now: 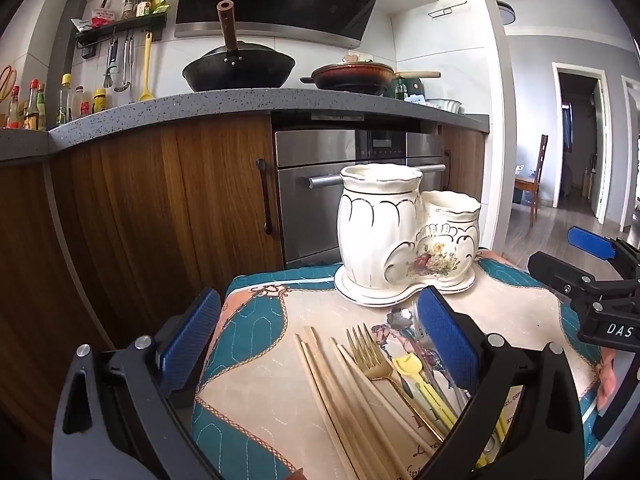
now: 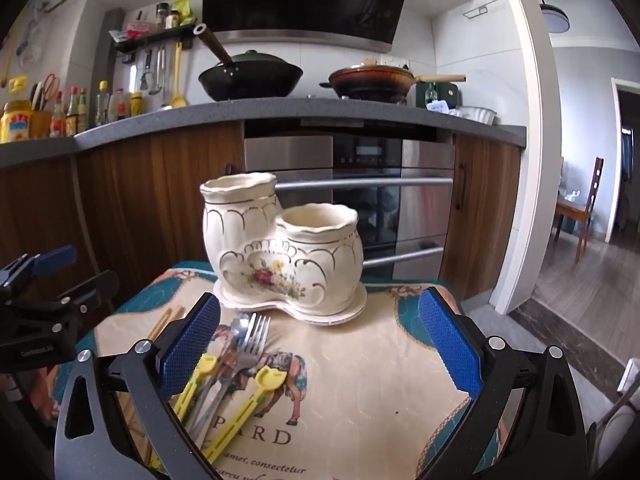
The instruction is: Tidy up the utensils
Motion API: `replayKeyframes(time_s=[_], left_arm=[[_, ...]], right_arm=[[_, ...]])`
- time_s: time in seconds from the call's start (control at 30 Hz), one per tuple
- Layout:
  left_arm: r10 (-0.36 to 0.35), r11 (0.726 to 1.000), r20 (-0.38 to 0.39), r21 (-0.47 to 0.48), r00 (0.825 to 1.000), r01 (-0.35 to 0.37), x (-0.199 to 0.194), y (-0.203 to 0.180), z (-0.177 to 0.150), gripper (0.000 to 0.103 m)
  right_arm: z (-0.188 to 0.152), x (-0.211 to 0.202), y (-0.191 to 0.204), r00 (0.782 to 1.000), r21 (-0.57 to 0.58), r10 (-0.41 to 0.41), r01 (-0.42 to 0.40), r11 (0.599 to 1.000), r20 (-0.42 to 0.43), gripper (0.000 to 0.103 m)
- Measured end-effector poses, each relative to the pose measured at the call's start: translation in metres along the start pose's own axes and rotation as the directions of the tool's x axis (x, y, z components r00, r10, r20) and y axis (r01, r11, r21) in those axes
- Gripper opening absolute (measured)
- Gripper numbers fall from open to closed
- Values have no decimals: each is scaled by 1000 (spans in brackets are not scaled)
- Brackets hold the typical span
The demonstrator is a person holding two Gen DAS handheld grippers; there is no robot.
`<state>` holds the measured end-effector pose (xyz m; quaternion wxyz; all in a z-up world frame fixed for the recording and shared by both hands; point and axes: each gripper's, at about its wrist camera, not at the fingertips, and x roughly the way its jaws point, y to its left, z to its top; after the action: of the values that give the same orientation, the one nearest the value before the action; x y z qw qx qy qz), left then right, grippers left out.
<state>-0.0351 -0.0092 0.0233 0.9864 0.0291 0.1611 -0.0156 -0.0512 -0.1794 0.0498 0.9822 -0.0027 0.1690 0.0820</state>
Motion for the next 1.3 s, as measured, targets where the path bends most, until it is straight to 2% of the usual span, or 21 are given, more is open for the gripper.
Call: replayKeyframes(time_s=[0.9, 1.3], left_arm=[[-3, 1000, 2, 6, 1000, 3, -10, -1, 1, 98], [-2, 1000, -4, 5, 1000, 2, -2, 0, 3, 98]], right_arm=[[1, -3, 4, 1000, -15, 0, 0, 1000, 5, 99], [1, -3, 4, 1000, -15, -1, 1, 1000, 7, 99]])
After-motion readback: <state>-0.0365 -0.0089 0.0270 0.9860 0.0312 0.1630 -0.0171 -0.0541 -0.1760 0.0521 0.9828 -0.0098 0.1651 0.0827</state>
